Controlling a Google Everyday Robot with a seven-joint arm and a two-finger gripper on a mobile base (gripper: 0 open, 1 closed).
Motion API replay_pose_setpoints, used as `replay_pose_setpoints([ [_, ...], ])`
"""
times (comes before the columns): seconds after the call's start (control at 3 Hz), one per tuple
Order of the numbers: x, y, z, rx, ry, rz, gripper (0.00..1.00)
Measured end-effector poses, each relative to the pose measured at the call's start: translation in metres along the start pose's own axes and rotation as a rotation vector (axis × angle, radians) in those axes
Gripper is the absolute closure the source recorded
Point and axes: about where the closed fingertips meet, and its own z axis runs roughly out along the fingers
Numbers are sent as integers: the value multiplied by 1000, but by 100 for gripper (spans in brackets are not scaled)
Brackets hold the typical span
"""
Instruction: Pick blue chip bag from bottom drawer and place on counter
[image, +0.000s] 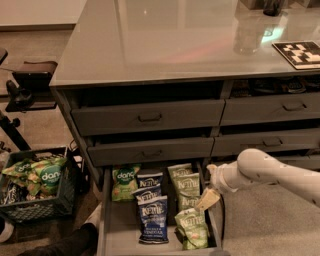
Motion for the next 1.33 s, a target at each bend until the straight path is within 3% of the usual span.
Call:
replay_pose_setpoints([
  [0.67, 13, 0, 73, 64, -81, 8, 0],
  [1.0, 17, 3, 121, 23, -152, 49, 0],
  [1.33, 17, 3, 122, 23, -152, 49, 0],
])
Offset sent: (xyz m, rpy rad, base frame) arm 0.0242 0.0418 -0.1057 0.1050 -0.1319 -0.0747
